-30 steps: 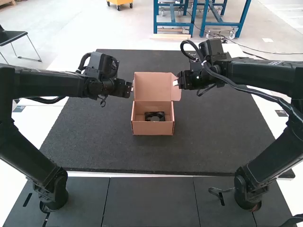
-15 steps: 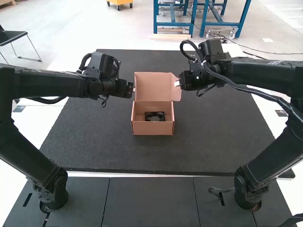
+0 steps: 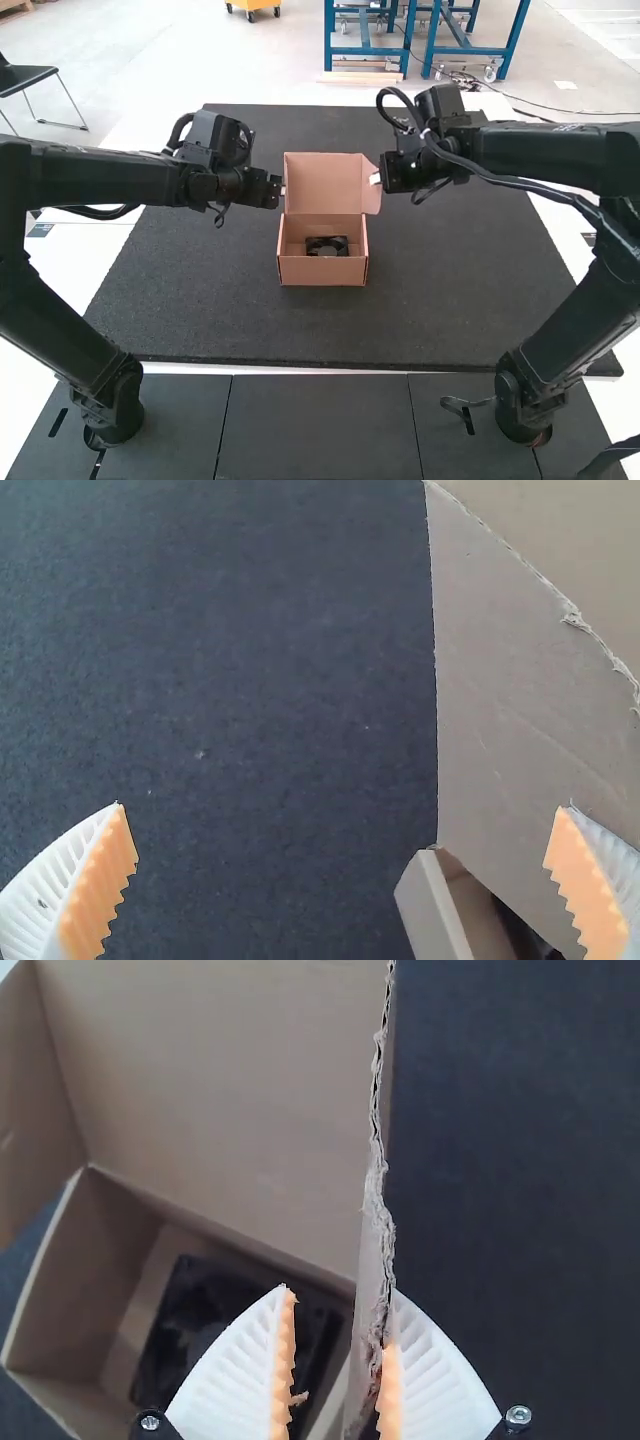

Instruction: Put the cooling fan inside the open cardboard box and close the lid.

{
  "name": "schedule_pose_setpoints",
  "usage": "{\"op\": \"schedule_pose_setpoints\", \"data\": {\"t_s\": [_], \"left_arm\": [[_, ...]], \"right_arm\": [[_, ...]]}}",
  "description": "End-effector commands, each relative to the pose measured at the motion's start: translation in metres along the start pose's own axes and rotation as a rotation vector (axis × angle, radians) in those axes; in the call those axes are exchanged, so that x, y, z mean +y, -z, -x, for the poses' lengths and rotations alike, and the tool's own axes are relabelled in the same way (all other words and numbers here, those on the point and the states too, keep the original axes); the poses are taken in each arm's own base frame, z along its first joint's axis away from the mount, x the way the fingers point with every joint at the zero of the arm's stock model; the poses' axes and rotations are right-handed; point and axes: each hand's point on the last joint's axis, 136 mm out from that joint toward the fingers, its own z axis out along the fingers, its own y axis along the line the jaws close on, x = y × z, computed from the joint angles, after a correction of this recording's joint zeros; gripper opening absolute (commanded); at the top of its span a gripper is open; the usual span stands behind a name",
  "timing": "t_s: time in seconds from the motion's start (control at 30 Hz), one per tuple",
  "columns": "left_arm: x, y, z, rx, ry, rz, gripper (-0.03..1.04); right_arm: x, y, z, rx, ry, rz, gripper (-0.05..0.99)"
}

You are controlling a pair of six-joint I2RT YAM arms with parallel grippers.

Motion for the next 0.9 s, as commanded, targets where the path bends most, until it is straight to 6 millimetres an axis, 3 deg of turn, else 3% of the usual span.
{"op": "schedule_pose_setpoints", "data": {"t_s": [0.0,0.77,0.87], "left_arm": [[-0.007,0.006,0.021,-0.047,0.009,-0.025,0.97],[-0.007,0.007,0.022,-0.051,0.009,-0.025,0.97],[-0.007,0.007,0.023,-0.054,0.010,-0.026,0.97]], "right_arm": [[0.002,0.007,0.026,-0.059,0.007,0.011,0.21],[0.004,0.007,0.019,-0.030,0.011,0.017,0.18],[0.007,0.004,0.017,-0.022,0.013,0.032,0.12]]}}
